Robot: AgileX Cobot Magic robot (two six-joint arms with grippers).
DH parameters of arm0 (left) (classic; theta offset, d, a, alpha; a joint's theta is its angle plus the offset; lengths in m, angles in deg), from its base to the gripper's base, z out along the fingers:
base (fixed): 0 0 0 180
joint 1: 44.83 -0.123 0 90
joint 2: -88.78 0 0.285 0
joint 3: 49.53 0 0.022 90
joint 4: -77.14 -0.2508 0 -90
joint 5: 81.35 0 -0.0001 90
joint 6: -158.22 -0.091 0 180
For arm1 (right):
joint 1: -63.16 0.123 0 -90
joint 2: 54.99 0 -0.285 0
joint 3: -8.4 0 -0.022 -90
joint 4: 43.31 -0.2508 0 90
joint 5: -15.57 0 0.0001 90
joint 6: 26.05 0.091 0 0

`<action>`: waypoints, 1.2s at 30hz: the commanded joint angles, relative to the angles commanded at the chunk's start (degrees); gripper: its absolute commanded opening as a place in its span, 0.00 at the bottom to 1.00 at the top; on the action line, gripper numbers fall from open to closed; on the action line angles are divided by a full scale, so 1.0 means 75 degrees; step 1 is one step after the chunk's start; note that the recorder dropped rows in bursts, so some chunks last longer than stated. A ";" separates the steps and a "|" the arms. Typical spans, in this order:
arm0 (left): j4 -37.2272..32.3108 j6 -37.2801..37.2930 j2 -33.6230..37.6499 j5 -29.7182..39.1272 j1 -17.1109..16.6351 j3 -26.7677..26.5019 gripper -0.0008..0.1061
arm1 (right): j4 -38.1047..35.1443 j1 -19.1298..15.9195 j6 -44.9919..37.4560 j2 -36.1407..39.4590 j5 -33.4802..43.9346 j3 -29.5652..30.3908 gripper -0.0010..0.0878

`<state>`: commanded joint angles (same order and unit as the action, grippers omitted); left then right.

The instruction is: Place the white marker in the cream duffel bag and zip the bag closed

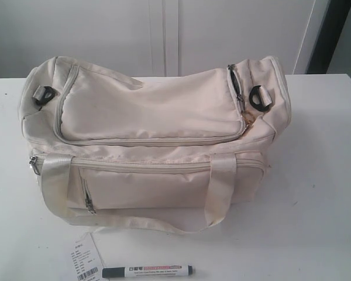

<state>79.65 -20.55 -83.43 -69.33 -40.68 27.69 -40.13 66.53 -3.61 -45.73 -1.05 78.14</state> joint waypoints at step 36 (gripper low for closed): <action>0.0000 0.0000 0.0000 0.0000 0.0000 0.0000 0.01 | -0.1811 0.0017 -0.4413 0.7135 0.7185 -0.6201 0.01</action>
<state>79.65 -20.55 -83.43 -69.33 -40.68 27.69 -53.71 66.65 -36.70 7.79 52.84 31.64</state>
